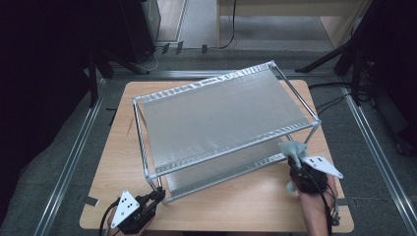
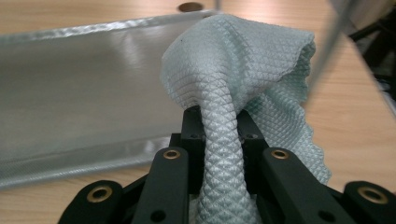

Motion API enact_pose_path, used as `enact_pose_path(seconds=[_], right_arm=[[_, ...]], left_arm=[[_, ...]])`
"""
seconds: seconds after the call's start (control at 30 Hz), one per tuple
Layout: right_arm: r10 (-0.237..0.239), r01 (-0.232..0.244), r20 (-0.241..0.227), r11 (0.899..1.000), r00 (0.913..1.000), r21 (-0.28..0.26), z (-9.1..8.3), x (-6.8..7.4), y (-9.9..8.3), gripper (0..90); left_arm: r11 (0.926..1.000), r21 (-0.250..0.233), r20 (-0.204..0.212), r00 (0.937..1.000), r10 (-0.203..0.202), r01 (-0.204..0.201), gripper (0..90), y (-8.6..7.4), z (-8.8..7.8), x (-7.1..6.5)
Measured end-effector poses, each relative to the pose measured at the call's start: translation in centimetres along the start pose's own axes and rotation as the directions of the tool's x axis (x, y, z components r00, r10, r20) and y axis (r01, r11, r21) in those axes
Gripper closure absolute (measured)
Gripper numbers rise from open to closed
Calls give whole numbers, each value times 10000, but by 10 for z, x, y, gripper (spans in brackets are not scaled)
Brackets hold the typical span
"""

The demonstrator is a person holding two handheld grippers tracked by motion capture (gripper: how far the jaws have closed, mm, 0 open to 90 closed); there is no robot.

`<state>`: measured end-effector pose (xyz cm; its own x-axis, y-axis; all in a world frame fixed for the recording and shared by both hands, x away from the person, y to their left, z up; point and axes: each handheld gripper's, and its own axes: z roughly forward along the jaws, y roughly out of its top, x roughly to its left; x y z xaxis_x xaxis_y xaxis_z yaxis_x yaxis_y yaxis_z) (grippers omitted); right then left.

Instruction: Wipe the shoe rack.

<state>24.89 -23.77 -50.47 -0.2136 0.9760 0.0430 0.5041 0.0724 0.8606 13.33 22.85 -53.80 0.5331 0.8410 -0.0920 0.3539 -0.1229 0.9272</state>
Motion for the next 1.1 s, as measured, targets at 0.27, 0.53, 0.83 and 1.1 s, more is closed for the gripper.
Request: enact_pose_path(seconds=[0.27, 0.53, 0.83, 1.1], right_arm=[[-352, 352, -13, 9994, 9994, 11, 31, 7, -5, 409], [-908, 965, -417, 9813, 9950, 1664, 40, 2, -20, 632], [-1081, 1050, 294, 9900, 9937, 939, 60, -1, -8, 807], [-937, 898, 182, 9842, 9954, 1524, 54, 0, -13, 822]], left_arm=[[10000, -43, 33, 10000, 9, -9, 805, 0, 0, 1], [9998, 11, 204, 9996, -181, 181, 799, 0, -2, 3], [10000, -13, 169, 9998, -43, 43, 805, 0, -1, 4], [9999, 7, 151, 9998, -119, 119, 805, 0, -3, 8]])
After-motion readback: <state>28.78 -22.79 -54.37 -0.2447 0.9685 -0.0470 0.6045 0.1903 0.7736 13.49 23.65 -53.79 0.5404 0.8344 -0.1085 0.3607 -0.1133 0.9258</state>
